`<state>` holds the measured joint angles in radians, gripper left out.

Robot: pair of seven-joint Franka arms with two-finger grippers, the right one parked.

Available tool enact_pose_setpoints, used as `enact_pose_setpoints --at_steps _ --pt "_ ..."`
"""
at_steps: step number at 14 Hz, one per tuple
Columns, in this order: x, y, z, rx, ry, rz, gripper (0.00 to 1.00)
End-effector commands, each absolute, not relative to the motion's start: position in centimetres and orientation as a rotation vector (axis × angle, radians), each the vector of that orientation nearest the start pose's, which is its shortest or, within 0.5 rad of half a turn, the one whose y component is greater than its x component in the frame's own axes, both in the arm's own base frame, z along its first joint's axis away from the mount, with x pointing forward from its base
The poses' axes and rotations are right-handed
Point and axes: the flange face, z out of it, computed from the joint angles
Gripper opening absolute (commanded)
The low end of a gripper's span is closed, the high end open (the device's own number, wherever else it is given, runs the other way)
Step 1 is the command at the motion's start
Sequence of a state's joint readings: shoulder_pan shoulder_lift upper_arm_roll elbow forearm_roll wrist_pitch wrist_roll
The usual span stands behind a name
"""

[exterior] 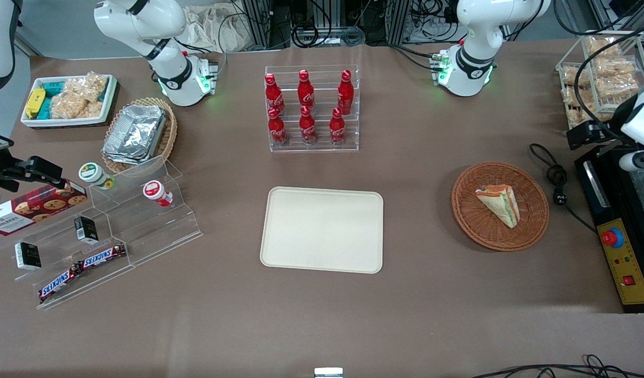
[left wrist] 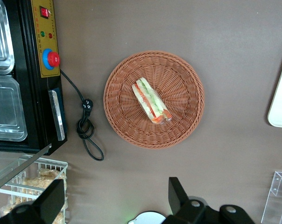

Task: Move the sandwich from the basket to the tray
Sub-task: 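Move the left gripper down over the wrapped sandwich in the wicker basket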

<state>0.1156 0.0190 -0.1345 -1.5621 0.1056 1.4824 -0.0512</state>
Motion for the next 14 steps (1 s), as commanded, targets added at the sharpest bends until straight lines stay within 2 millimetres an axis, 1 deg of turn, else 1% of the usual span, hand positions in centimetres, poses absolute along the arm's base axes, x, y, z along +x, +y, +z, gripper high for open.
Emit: enact_pose_setpoints --at_steps 1,2,3,5,6,7,8,9,10,11,12,14 --pt "55.5 0.2 61.3 -3.050 -0.054 0.159 0.99" --pt "55.6 0.3 61.4 -3.049 -0.061 0.156 0.99" --pt "55.9 0.3 60.9 -3.048 -0.061 0.168 0.99" --pt "56.0 0.6 60.1 -3.044 -0.067 0.198 0.99" --pt "56.1 0.3 59.1 -3.024 -0.068 0.224 0.99" --pt "56.1 0.0 57.6 -3.011 -0.176 0.251 0.99" --pt "56.0 -0.3 56.3 -2.984 -0.359 0.267 0.99" --pt "56.1 -0.8 54.9 -2.958 -0.492 0.256 0.99" --pt "56.0 -1.8 53.0 -2.933 -0.569 0.252 0.99" --pt "55.8 -2.3 51.3 -2.908 -0.658 0.255 0.99" --pt "55.7 -2.3 49.2 -2.892 -0.720 0.250 0.99" --pt "55.1 -1.9 45.6 -2.883 -0.746 0.245 0.99"
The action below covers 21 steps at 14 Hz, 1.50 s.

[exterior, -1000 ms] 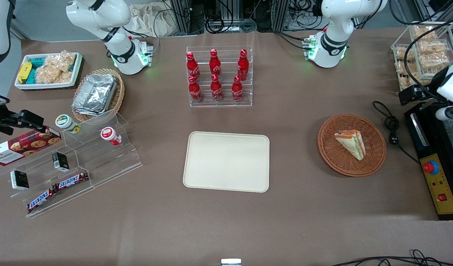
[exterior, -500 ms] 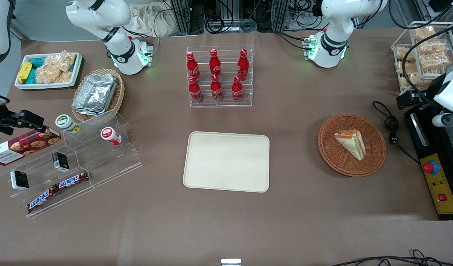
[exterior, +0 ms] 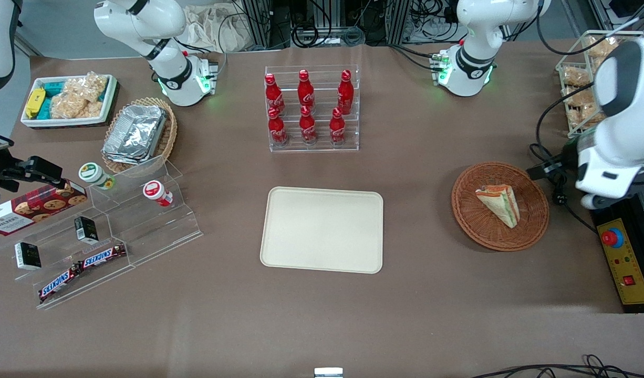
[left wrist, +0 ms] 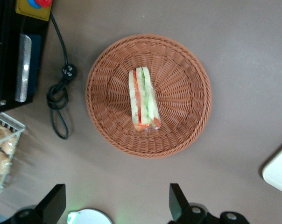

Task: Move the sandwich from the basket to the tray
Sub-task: 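Move the left gripper down over the wrapped sandwich in the wicker basket, then close the left gripper on the wrapped sandwich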

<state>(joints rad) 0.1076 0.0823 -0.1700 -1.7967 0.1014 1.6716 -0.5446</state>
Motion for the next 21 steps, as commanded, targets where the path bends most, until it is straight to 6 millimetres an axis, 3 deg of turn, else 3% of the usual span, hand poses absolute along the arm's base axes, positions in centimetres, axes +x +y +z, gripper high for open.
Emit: enact_pose_setpoints --at_steps 1,3,7,10,21 --pt "54.7 -1.9 44.0 -2.873 -0.783 0.236 0.99" --pt "54.2 -2.6 41.3 -2.838 -0.886 0.230 0.99" --pt "52.9 -2.0 35.6 -2.875 -0.913 0.133 0.99" --pt "52.8 -1.9 34.5 -2.864 -0.965 0.119 0.99" --pt "52.3 0.1 27.5 -2.900 -1.044 0.039 0.99"
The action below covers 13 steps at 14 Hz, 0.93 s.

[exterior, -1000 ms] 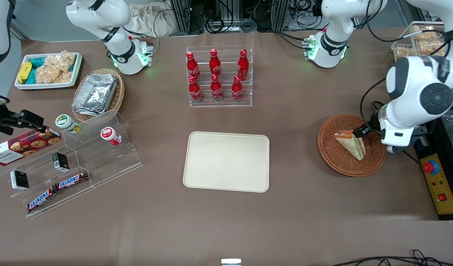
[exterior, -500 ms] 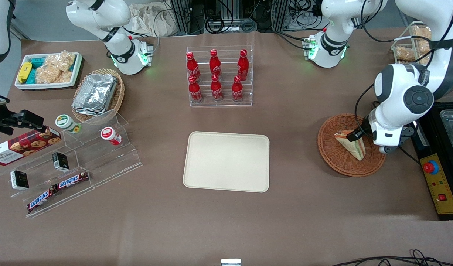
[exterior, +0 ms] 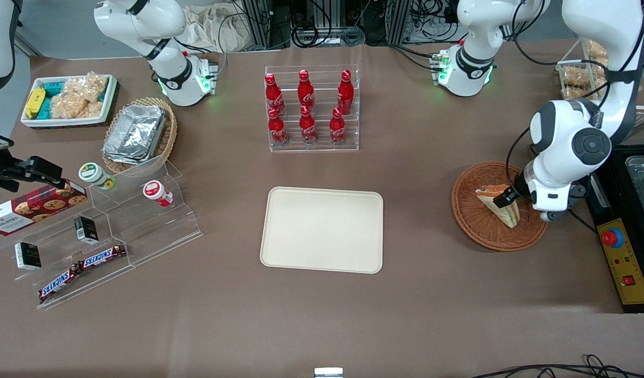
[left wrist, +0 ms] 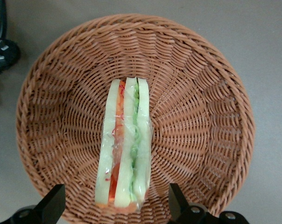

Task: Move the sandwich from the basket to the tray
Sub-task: 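Close the left gripper on the wrapped sandwich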

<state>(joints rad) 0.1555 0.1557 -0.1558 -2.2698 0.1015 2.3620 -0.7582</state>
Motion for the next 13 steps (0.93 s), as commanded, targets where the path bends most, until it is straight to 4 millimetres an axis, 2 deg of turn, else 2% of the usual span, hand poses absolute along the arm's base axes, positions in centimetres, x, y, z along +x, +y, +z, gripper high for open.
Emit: enact_pose_setpoints --at_steps 1,4,5,6,7,9,10,11,13 --pt "52.2 0.1 26.8 -2.907 -1.044 0.028 0.99" --pt "50.9 0.0 24.2 -2.940 -1.038 -0.029 0.99" --pt "51.0 0.2 23.9 -2.940 -1.036 -0.024 0.99" --pt "50.9 0.4 23.8 -2.939 -1.037 -0.021 0.93" --pt "50.9 0.4 23.9 -2.938 -1.035 -0.020 0.72" --pt "51.0 0.4 24.1 -2.945 -1.013 -0.022 0.39" --pt "51.1 0.4 24.2 -2.947 -1.008 -0.024 0.29" --pt "51.1 0.4 24.3 -2.944 -1.017 -0.024 0.00" --pt "51.1 0.4 24.8 -2.949 -0.999 -0.032 0.00"
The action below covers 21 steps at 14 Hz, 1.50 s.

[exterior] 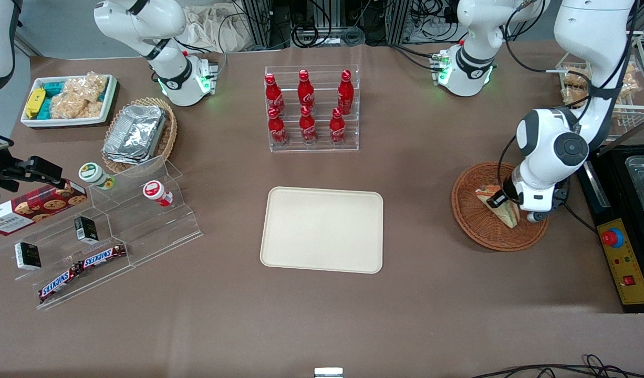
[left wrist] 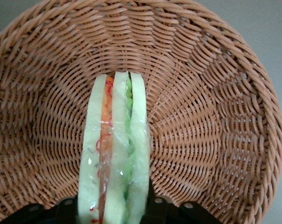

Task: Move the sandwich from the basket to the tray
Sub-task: 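Close the left gripper on the wrapped sandwich, then lift the sandwich and carry it with the left gripper to the tray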

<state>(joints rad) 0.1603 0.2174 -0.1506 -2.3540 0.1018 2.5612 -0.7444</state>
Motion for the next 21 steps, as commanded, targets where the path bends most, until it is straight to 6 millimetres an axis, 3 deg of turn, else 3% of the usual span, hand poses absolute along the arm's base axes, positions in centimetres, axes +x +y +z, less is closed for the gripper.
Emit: enact_pose_setpoints --at_steps 1,4,7,9,11,13,16,19,21 --pt "51.1 0.4 25.6 -2.945 -0.980 -0.012 0.00" --pt "52.5 -0.6 30.4 -2.921 -0.900 0.079 0.00" --pt "56.2 -4.2 37.6 -2.900 -0.765 0.271 0.00" --pt "58.9 -8.7 41.9 -2.933 -0.673 0.323 0.00" --pt "61.0 -14.3 44.4 -3.015 -0.553 0.302 0.00" --pt "62.1 -22.3 43.4 -3.081 -0.371 0.293 0.00" --pt "62.2 -30.2 39.2 -3.083 -0.287 0.257 0.00" --pt "61.9 -35.6 34.7 -3.145 -0.375 0.188 0.00" --pt "61.7 -37.4 32.5 -3.182 -0.358 0.157 0.00"
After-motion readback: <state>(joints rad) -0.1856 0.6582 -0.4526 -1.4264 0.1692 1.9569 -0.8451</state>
